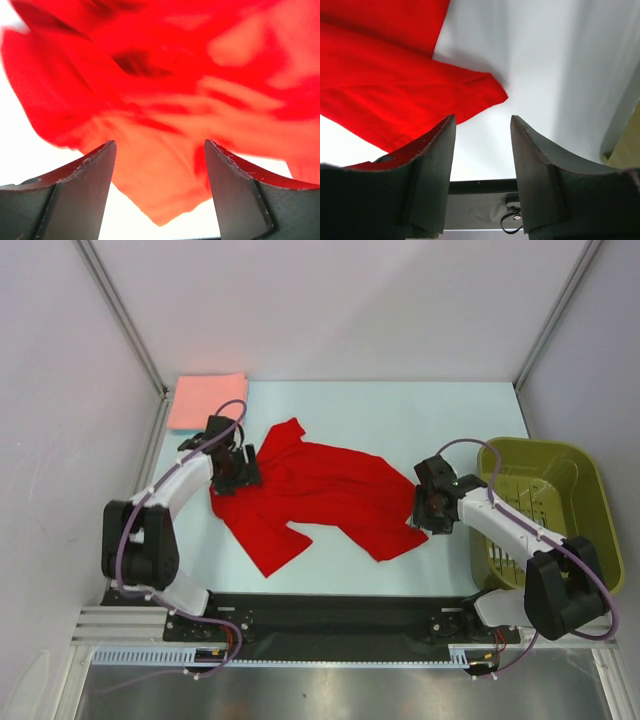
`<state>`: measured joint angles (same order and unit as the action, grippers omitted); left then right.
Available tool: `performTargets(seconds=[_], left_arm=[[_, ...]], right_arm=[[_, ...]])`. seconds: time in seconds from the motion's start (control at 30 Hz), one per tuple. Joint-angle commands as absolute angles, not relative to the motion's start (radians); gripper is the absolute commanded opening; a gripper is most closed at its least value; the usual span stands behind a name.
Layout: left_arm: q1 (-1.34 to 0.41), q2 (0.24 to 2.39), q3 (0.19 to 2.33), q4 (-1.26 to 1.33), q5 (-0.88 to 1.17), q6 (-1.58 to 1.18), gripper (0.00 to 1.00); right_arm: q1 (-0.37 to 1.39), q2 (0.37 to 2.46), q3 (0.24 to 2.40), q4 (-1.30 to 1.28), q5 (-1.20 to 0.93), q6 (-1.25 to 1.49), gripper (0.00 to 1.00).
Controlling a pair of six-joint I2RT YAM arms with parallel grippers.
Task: Fold and stack the t-shirts
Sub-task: Flatten the tshirt out
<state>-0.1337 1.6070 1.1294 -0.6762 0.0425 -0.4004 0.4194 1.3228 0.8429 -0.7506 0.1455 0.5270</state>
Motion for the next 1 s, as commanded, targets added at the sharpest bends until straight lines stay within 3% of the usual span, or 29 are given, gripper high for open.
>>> performTargets(seconds=[0.0, 0.13, 0.3, 0.77, 0.8, 0.83, 0.87, 0.9, 0.97], left_arm=[[-0.228, 1.376, 1.053, -0.774, 0.024, -0.394, 0.77], [-0.282, 1.122, 0.859, -0.788, 0.11, -0.536, 0.72], [-0.336, 0.846, 0.603, -0.802, 0.219, -0.679, 0.61], [-0.351, 0.804, 0.612, -0.917, 0.14, -0.749, 0.66], [-0.351, 0.805, 0.611, -0.917, 0.137, -0.755, 0.66], [-0.351, 0.81, 0.607, -0.92, 0.138, -0.762, 0.66], [-0.351, 0.816, 0.604, -0.92, 0.138, -0.762, 0.66], [-0.351, 0.821, 0.6, -0.92, 0.141, -0.775, 0.66], [-0.351, 0.833, 0.583, -0.911, 0.149, -0.785, 0.67]], right_arm=[[0.396, 1.318, 0.841, -0.736, 0.126, 0.477, 0.51], [0.357, 1.312, 0.798, -0.709, 0.117, 0.453, 0.46], [0.336, 1.356, 0.789, -0.658, 0.054, 0.463, 0.49], [0.307, 1.448, 0.75, -0.56, 0.064, 0.456, 0.45], [0.307, 1.454, 0.753, -0.558, 0.063, 0.454, 0.41], [0.307, 1.457, 0.755, -0.563, 0.058, 0.453, 0.25], [0.308, 1.457, 0.756, -0.563, 0.058, 0.454, 0.24], [0.307, 1.451, 0.755, -0.564, 0.058, 0.456, 0.14], [0.307, 1.442, 0.752, -0.565, 0.048, 0.459, 0.11]])
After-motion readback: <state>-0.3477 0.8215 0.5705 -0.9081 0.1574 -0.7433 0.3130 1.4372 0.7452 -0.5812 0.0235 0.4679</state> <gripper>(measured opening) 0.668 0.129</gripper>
